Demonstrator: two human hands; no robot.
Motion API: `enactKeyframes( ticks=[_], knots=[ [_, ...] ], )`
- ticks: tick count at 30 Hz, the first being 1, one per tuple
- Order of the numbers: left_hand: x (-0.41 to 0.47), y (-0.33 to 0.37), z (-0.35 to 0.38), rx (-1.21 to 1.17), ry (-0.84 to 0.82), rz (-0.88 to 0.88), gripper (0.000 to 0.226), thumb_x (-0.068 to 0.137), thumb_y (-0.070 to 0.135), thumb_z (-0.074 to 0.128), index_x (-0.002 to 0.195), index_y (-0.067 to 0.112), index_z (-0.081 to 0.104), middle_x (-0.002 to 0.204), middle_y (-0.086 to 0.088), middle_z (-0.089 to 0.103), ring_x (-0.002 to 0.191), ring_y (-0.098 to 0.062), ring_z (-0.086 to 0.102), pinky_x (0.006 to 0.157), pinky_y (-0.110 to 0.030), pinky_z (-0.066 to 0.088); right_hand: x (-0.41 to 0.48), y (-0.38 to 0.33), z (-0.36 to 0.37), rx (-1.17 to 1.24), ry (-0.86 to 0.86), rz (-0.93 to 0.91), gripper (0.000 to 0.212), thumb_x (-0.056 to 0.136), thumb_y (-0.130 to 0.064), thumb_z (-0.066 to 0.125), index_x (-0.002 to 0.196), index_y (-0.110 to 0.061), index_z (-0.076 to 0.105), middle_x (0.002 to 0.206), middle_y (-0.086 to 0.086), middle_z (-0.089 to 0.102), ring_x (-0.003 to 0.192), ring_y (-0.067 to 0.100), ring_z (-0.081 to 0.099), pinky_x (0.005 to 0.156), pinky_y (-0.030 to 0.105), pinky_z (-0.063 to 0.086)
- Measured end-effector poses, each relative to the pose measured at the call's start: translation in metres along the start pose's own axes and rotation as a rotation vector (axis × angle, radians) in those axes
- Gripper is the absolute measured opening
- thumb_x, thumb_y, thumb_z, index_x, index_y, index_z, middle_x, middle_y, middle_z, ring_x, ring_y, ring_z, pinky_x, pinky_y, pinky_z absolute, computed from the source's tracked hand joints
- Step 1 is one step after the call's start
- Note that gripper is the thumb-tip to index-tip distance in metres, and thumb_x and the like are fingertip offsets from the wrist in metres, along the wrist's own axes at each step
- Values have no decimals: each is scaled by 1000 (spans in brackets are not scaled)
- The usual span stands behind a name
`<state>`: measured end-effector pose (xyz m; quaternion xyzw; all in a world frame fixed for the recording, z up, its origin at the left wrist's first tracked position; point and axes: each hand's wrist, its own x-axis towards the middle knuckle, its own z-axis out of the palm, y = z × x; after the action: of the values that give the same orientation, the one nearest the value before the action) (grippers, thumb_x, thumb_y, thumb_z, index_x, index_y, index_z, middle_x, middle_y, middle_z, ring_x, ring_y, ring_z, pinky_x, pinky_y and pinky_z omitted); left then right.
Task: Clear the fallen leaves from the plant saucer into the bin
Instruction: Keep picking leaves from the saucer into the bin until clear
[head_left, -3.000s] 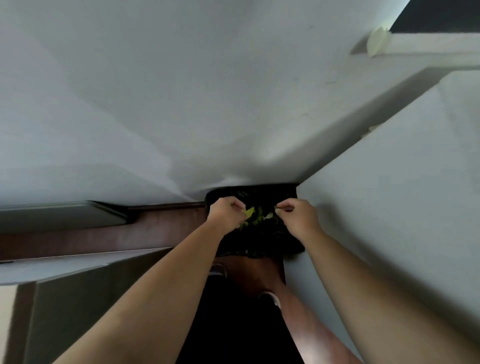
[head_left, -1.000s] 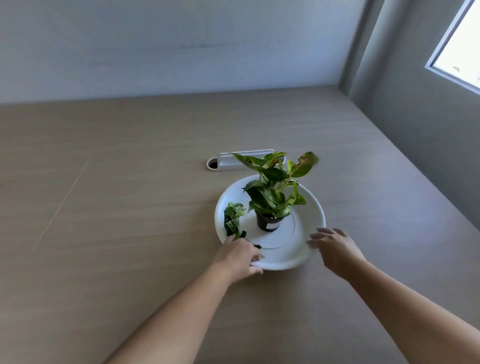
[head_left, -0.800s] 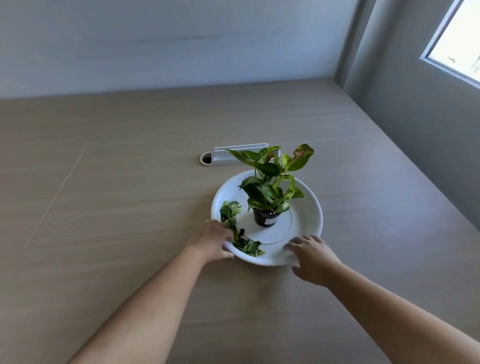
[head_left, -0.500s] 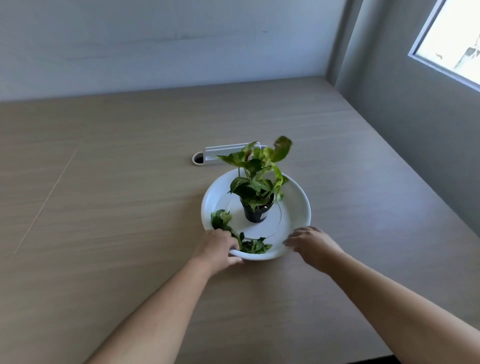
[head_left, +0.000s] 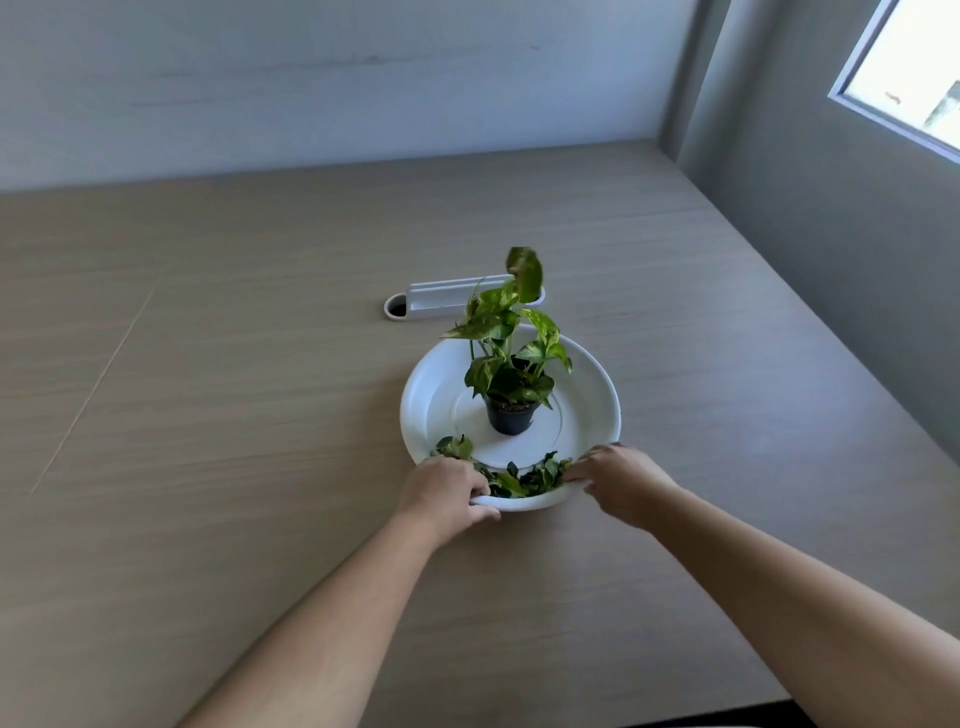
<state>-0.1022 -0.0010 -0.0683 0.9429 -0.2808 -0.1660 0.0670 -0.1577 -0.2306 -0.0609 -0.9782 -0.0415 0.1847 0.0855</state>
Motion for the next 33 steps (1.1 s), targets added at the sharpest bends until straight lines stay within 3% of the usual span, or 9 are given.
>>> enactKeyframes(
  ticks=[3,6,10,14,19,21,26,30,33],
  knots=[
    [6,2,-1,-158,-57,-69,35,72,55,71,94,29,74,98,8,72,95,-15,63,84,-32,52,5,-1,-9,92,-54,47,60,76,5,42,118,-32,61,119,3,64,109,26,58,89,33,51],
    [13,-3,-11,-305,-35,-110,29,73,51,72,92,29,72,95,8,71,93,-16,65,82,-33,55,15,-8,-19,267,12,79,47,79,-3,45,115,-26,64,121,1,62,107,23,59,88,32,51],
    [25,6,-13,-64,-49,-73,38,79,46,67,113,30,62,116,2,61,107,-21,60,83,-33,51,32,-20,-19,178,7,74,30,82,-21,55,111,-20,62,112,4,62,103,23,57,79,33,48],
    [36,16,-6,-46,-96,-116,31,81,38,66,108,24,63,115,-4,58,103,-27,58,78,-34,46,45,-31,-6,141,-43,124,27,76,-31,65,95,-13,57,91,3,49,81,26,55,65,33,44],
    [41,20,2,-123,-42,-137,14,82,16,66,95,19,66,107,-6,65,96,-28,61,74,-33,46,53,-33,3,128,-9,120,14,79,-7,57,93,-6,60,98,14,57,77,29,55,66,35,48],
    [42,19,3,-174,-47,-149,12,82,10,64,92,16,69,103,-7,68,94,-28,63,72,-32,49,54,-31,3,157,-18,142,17,79,0,53,91,-6,64,90,12,56,74,26,53,62,31,44],
    [40,11,-6,-411,53,-219,13,81,2,63,84,10,73,96,-6,73,89,-22,67,76,-28,53,53,-27,-5,389,79,229,21,77,4,54,81,-9,70,90,10,66,77,28,64,63,31,54],
    [34,7,-19,-599,183,-318,12,79,2,66,78,10,75,89,-6,74,80,-16,64,71,-21,49,48,-26,-21,592,185,335,19,77,4,58,74,-11,70,75,7,65,65,21,59,50,21,46],
    [29,7,-22,-677,205,-326,9,78,3,69,78,9,76,86,-6,75,79,-14,64,72,-21,49,37,-26,-25,665,248,391,22,76,3,58,68,-15,67,69,6,66,63,19,62,56,24,52]
  ],
)
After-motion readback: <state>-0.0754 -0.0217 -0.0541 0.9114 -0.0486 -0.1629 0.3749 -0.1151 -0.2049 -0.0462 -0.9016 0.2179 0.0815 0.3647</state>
